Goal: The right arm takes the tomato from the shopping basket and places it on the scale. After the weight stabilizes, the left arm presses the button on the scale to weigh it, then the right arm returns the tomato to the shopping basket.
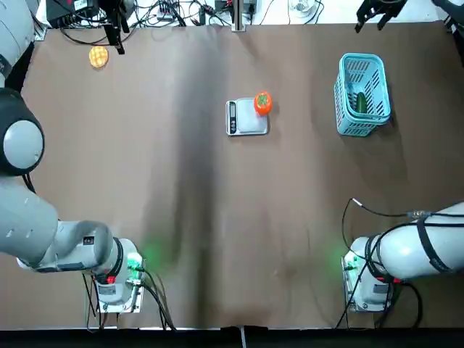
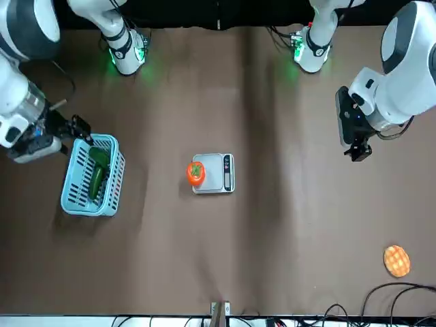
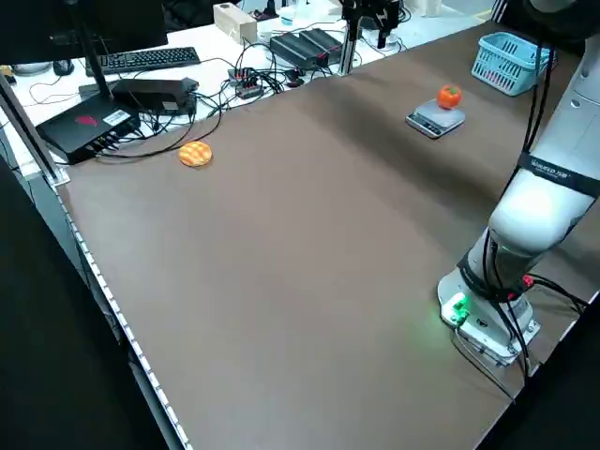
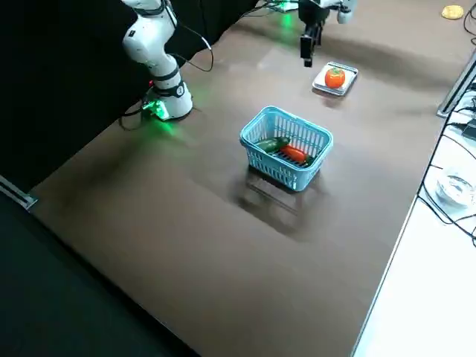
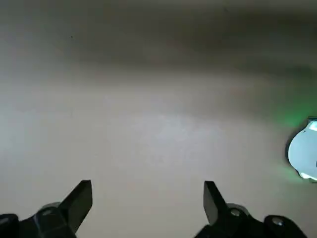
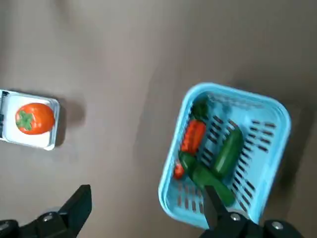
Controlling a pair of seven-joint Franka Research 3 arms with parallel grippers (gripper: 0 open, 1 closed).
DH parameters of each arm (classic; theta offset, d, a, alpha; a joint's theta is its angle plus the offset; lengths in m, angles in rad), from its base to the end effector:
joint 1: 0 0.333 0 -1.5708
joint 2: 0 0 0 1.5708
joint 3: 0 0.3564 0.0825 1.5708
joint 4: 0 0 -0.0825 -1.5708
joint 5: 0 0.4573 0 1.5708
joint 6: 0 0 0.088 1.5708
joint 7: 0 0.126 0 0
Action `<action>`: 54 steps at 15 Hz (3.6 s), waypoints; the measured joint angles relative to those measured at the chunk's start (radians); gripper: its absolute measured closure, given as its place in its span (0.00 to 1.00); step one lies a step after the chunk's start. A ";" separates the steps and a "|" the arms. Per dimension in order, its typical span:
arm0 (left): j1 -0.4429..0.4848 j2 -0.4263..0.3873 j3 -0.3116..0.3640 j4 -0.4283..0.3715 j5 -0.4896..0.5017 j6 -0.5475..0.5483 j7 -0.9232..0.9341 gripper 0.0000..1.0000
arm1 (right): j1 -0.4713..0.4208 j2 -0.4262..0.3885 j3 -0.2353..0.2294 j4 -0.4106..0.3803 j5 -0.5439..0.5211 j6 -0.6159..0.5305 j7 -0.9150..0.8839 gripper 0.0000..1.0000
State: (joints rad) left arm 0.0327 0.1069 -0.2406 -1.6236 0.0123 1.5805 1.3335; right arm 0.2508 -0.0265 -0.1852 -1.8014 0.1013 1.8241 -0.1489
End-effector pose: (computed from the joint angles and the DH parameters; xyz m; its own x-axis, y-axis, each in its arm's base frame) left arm 0.6398 -0.1268 0.5514 0.0262 -0.9994 -0.0215 -0.9889 -0.0291 0.1454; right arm 0.6299 0.0504 0.5583 0.9804 0.1870 0.0622 0.1923 -0.9767 -0.0957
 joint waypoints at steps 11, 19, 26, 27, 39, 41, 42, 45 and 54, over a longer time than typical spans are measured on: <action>-0.026 0.021 -0.004 -0.001 0.000 0.000 0.000 0.08 | -0.303 -0.024 0.187 0.046 -0.084 -0.080 0.113 0.02; -0.042 0.033 -0.004 -0.001 0.000 0.000 0.000 0.11 | -0.309 -0.012 0.198 0.094 -0.085 -0.094 0.118 0.01; -0.079 0.063 -0.005 -0.001 0.000 0.015 -0.059 0.16 | -0.309 0.010 0.201 0.125 -0.085 -0.130 0.118 0.01; -0.088 0.067 -0.005 -0.001 0.000 0.022 -0.070 0.17 | -0.309 0.012 0.201 0.127 -0.085 -0.131 0.118 0.01; -0.268 0.195 -0.009 0.000 -0.019 0.196 -0.261 0.53 | -0.308 0.012 0.210 0.131 -0.085 -0.134 0.121 0.01; -0.297 0.215 -0.009 0.000 -0.019 0.233 -0.292 0.61 | -0.308 0.012 0.210 0.131 -0.085 -0.134 0.121 0.01; -0.311 0.227 -0.009 0.000 -0.019 0.254 -0.308 0.72 | -0.308 0.012 0.210 0.131 -0.085 -0.134 0.121 0.01; -0.348 0.272 -0.009 0.000 -0.019 0.319 -0.326 0.84 | -0.308 0.012 0.210 0.131 -0.085 -0.135 0.122 0.01; -0.416 0.399 -0.010 0.000 -0.019 0.550 -0.374 0.99 | -0.308 0.012 0.210 0.131 -0.085 -0.135 0.123 0.01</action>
State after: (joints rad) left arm -0.3833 0.5060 -0.2503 -1.6237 -0.0067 2.1305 0.9596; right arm -0.0568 -0.0143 0.0253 -1.6700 0.0164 1.6890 -0.0263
